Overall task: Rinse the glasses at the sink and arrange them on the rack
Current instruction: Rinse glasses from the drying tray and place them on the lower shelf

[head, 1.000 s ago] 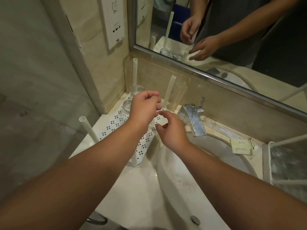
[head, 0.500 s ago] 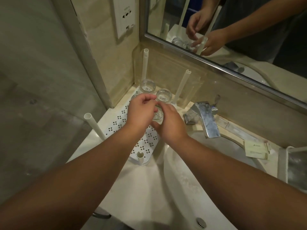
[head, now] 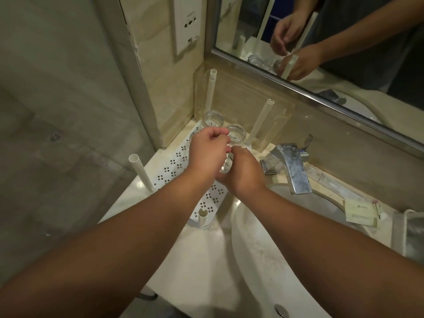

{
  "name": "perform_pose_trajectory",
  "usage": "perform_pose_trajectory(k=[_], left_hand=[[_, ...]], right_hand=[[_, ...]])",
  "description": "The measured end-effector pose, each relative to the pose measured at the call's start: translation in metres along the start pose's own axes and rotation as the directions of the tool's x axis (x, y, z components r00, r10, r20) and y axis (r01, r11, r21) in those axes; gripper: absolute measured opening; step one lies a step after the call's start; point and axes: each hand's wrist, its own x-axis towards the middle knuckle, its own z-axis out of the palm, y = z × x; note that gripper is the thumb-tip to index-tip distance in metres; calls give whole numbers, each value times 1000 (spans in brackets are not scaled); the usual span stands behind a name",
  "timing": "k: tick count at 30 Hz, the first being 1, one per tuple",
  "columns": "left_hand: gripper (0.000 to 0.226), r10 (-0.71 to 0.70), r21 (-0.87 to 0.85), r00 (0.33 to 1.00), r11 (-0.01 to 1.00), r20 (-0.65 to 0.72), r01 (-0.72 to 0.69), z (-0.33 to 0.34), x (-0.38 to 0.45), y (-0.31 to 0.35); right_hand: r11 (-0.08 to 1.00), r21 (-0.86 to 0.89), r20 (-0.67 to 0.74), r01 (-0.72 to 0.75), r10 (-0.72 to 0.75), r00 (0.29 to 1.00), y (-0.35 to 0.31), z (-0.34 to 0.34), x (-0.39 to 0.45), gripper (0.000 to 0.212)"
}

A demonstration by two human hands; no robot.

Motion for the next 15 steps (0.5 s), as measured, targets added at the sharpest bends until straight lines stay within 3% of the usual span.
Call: perform_pose_trajectory(k=[7, 15], left_hand=[[21, -39, -66, 999, 997, 26, 41, 10, -8, 10], [20, 0, 2, 996, 1000, 90, 0, 28, -21, 23]], right_hand=[[992, 95, -72, -83, 90, 993, 17, -14, -16, 52], [967, 239, -144, -90, 127, 981, 30, -38, -30, 51]])
